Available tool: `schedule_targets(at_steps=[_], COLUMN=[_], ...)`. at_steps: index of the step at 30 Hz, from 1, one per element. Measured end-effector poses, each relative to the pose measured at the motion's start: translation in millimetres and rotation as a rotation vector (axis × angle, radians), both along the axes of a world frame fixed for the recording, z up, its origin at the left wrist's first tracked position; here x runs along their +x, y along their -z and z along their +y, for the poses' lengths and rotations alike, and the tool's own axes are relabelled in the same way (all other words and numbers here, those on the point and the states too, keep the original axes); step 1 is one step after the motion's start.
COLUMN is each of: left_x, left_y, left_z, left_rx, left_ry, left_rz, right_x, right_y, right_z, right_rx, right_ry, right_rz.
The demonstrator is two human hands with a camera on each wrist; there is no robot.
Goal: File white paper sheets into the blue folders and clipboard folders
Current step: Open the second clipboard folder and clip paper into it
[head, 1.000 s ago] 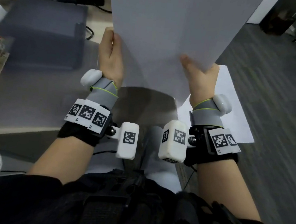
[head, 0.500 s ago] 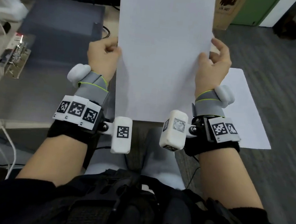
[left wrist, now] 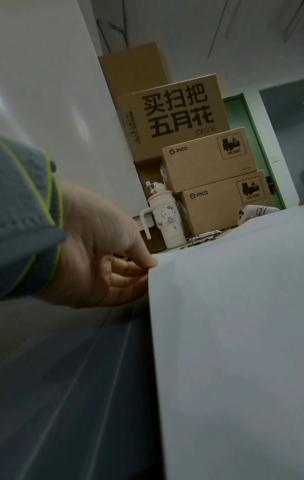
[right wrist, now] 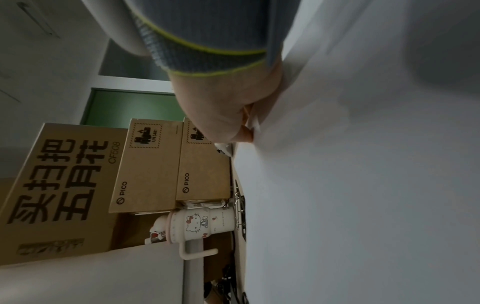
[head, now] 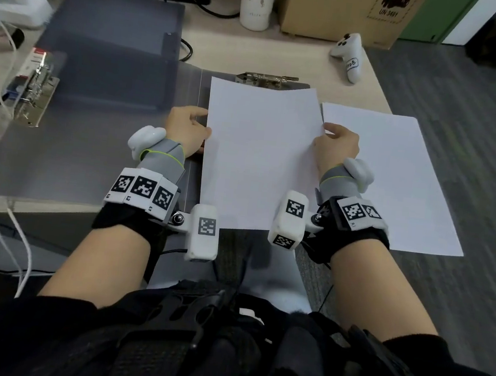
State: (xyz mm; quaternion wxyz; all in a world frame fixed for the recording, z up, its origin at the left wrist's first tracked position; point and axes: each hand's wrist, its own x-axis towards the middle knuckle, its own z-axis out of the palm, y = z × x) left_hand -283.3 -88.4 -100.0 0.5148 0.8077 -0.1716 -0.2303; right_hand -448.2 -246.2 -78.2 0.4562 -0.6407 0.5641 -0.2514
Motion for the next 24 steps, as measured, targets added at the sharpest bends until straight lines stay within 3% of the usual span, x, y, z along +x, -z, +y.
schedule_targets(at_steps=[11, 19, 24], left_x=[11, 15, 19], left_y=[-2, -10, -10], left_z=[-7, -11, -14], left_rx=[0.110, 0.260, 0.362], left_ry=[-0.001, 0.102, 0.152], left_rz=[-0.067, -0.157, -0.232], right_x=[19, 37, 44], right_y=[7, 9, 13], right_z=[-14, -16, -12], right_rx=[0.006, -0.150, -0.226], right_ry=[-0.037, -0.252, -0.297], right_rz=[0.083, 0.487, 0.705])
